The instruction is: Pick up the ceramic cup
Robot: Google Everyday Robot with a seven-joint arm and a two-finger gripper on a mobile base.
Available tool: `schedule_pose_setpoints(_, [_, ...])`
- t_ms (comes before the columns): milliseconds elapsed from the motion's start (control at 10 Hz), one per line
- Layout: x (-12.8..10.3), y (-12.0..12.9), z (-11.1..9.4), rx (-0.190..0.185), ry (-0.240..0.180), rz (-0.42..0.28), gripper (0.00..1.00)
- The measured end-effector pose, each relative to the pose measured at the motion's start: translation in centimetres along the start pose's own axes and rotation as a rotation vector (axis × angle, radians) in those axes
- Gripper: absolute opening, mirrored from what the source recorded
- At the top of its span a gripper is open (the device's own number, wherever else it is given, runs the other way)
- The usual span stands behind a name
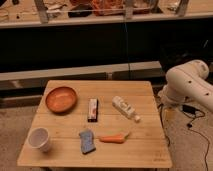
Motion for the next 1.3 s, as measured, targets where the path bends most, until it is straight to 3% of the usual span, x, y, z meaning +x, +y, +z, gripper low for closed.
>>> schedule_pose_setpoints(400, [-0.2, 0.0, -0.1, 0.005, 0.004, -0.009, 0.8])
schedule_pose_setpoints(800, [-6.1, -1.1, -1.1, 0.063, 0.023, -0.151, 0.8])
schedule_pose_setpoints(1100, [-8.0, -1.4, -1.6, 0.089, 0.034, -0.219, 0.8])
schedule_pose_setpoints(1300, [-11.1, -1.6, -1.9, 0.105, 0.036, -0.279, 0.8])
